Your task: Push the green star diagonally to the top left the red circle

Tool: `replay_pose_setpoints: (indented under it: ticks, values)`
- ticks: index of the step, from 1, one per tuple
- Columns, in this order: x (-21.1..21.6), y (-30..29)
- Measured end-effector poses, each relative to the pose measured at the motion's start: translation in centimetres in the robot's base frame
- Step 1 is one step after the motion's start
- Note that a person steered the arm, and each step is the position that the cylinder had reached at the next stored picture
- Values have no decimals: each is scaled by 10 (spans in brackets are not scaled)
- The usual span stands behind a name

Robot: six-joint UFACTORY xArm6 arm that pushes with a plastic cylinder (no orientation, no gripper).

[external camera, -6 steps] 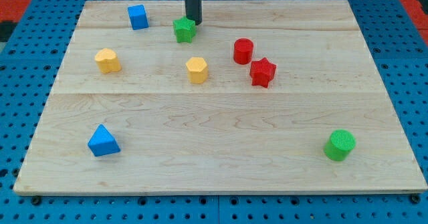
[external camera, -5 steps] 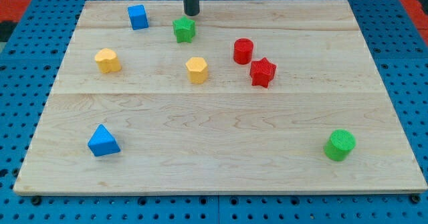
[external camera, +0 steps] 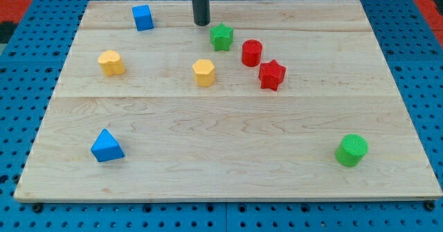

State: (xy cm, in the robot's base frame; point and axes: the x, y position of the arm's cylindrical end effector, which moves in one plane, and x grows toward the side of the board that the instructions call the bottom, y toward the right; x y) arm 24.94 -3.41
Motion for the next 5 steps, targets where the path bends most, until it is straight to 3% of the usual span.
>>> replay_pose_setpoints:
  ticks: [4, 5]
  values:
    - [32, 0]
    - [-6, 6]
